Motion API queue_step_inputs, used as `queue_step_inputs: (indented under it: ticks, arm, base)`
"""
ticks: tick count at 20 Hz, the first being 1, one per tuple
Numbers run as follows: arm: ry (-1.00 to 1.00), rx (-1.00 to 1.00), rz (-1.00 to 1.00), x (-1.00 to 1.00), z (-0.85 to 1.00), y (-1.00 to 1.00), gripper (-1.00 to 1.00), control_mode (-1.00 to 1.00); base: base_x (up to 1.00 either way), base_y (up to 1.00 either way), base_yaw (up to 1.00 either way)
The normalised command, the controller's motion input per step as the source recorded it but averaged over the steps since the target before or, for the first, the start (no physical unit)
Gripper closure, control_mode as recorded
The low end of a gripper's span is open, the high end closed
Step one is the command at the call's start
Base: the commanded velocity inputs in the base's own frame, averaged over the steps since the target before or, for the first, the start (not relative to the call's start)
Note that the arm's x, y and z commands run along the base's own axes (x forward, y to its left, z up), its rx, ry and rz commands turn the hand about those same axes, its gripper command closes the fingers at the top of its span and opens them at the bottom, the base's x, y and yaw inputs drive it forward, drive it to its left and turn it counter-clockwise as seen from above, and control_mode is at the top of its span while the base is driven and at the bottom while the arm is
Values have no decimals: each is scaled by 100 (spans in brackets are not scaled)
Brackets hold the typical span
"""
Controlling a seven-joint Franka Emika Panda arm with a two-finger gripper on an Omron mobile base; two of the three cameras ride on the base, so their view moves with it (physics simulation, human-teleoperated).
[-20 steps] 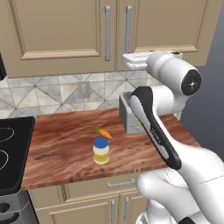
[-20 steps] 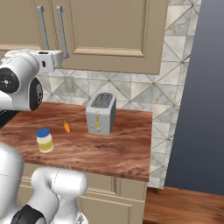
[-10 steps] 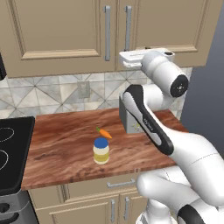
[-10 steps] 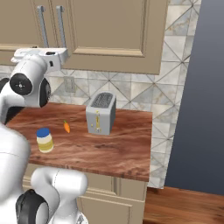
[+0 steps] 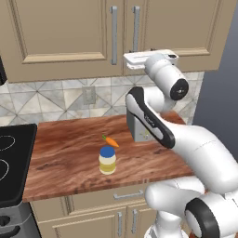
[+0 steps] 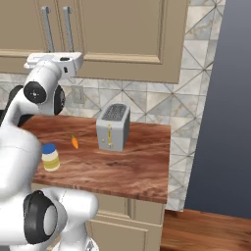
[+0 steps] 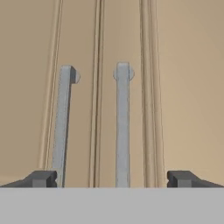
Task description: Pick the pan from the cabinet and place it on the stove. Then turn on the stove burner for the pan.
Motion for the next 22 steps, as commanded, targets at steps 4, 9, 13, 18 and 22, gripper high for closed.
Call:
queue_step_inputs:
  ticks: [4, 9, 13, 18, 22]
  arm:
    - [0, 0, -6, 38, 0, 0, -100, -100]
    - [0, 0, -6, 38, 0, 4, -100, -100]
    - [0, 0, -5, 35, 0, 14, -100, -100]
    - [0, 0, -3, 27, 0, 20, -100, -100]
    - [0, 0, -1, 18, 0, 16, -100, -100]
  base:
    - [0, 0, 0]
    - [0, 0, 0]
    - [0, 0, 0]
    - [0, 0, 0]
    - [0, 0, 0]
